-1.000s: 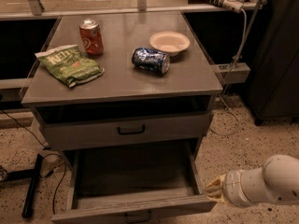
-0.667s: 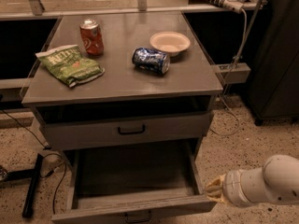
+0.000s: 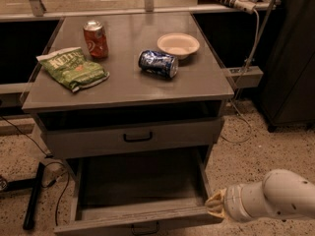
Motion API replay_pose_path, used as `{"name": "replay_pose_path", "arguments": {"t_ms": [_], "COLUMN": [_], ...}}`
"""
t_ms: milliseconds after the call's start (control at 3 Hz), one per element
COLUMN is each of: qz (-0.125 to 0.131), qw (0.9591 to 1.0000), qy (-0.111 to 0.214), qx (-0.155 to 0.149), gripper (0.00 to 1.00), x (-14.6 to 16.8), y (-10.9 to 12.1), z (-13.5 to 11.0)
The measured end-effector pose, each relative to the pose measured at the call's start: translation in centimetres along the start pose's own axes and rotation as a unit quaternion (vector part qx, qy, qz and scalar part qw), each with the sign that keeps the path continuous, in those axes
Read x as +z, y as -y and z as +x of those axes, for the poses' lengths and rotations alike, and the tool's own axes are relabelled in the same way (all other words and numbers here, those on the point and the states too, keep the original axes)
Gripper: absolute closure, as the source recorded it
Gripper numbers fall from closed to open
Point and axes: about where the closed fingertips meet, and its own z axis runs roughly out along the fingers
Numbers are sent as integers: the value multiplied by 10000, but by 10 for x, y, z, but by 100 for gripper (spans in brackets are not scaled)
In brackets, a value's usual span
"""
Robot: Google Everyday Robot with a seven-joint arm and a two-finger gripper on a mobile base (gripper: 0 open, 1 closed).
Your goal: Close middle drawer
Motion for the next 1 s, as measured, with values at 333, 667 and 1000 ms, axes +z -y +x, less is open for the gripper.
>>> {"name": "replay_pose_path", "arguments": {"t_ms": [333, 667, 1000], "qz": [-190, -274, -253], "qw": [9997, 9992, 9990], "qy": [145, 244, 295], "qx": [30, 137, 219], "gripper": [100, 100, 100], "x": [50, 87, 114], "y": [-18, -35, -42], "z": [10, 25, 37]}}
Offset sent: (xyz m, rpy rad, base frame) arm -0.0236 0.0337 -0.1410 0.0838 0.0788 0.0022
